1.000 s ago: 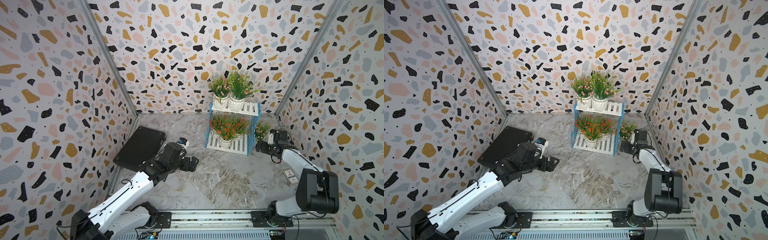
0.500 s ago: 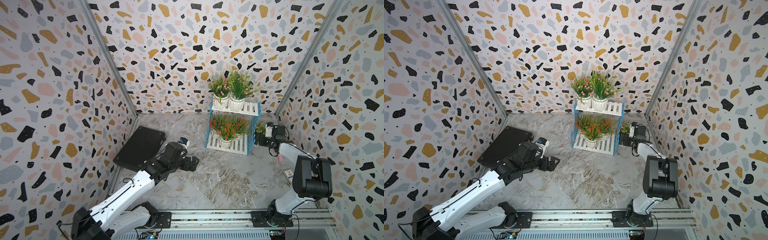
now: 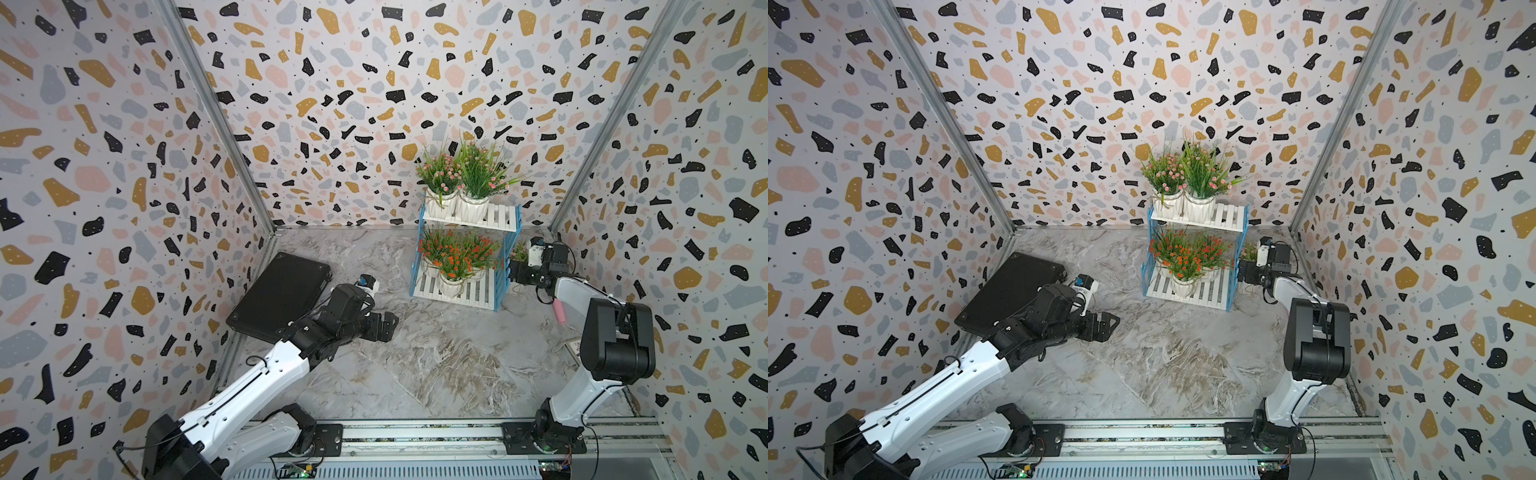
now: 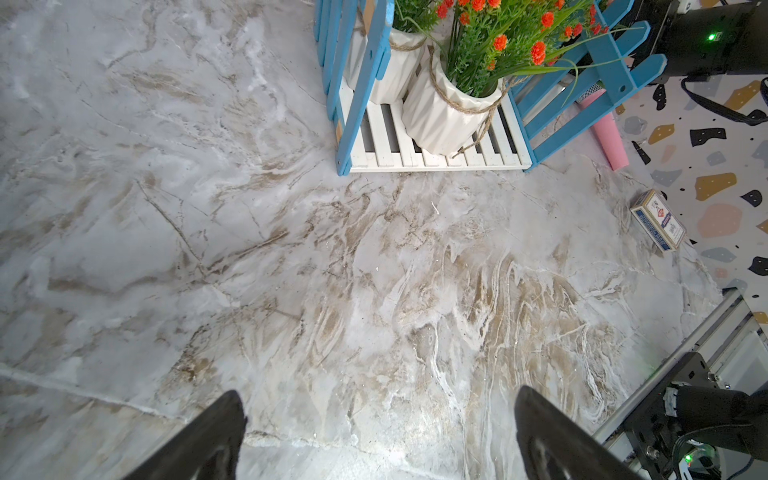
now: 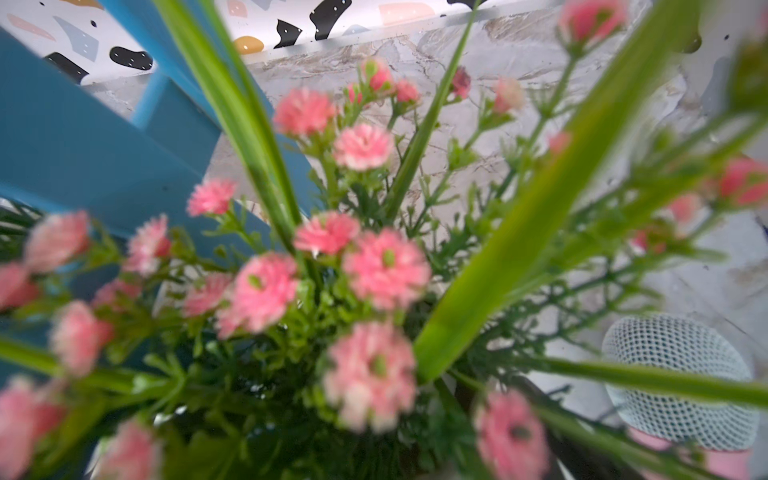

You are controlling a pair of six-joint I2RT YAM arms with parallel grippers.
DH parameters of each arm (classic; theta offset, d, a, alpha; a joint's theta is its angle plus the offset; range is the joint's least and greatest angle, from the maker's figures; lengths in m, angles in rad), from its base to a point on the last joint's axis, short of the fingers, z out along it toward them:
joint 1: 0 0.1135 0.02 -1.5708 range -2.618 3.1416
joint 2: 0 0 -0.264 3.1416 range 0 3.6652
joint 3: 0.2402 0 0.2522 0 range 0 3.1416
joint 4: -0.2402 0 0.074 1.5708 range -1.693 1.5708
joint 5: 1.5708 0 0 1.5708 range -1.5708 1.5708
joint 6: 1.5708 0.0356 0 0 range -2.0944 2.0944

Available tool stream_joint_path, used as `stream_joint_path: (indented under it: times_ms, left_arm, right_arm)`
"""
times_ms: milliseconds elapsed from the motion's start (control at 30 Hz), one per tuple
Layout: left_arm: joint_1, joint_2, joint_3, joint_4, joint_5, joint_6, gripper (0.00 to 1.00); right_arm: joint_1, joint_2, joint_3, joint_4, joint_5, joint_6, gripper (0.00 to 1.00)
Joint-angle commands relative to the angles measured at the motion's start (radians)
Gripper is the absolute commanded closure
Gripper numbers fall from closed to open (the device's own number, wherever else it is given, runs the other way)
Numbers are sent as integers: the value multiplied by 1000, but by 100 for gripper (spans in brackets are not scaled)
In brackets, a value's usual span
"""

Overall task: Place the baby's breath potted plants on the rack by color
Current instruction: Pick up the baby's breath potted plant from the center of the board.

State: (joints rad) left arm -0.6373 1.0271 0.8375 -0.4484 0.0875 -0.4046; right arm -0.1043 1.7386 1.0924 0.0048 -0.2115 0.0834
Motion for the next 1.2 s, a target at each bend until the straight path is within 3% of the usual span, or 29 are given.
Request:
stream_joint_path:
  times_ms: [0,467,833,1167]
  left_arm:
    - [-5,-4,8,21,-12,11,1]
    - [-5,-6,7,17,-13,11,1]
    - [-5,-10,12,11,-14,10,1]
    - [-5,-14,22,-1,-18,15,1]
  right_arm:
    - [28,8,57,-37,4,-37,0]
    - [78,56,132,-176,102,-95,0]
    - [78,82,132,-122,105,-72,1]
    - [82,62,127,-104,131,-52,24]
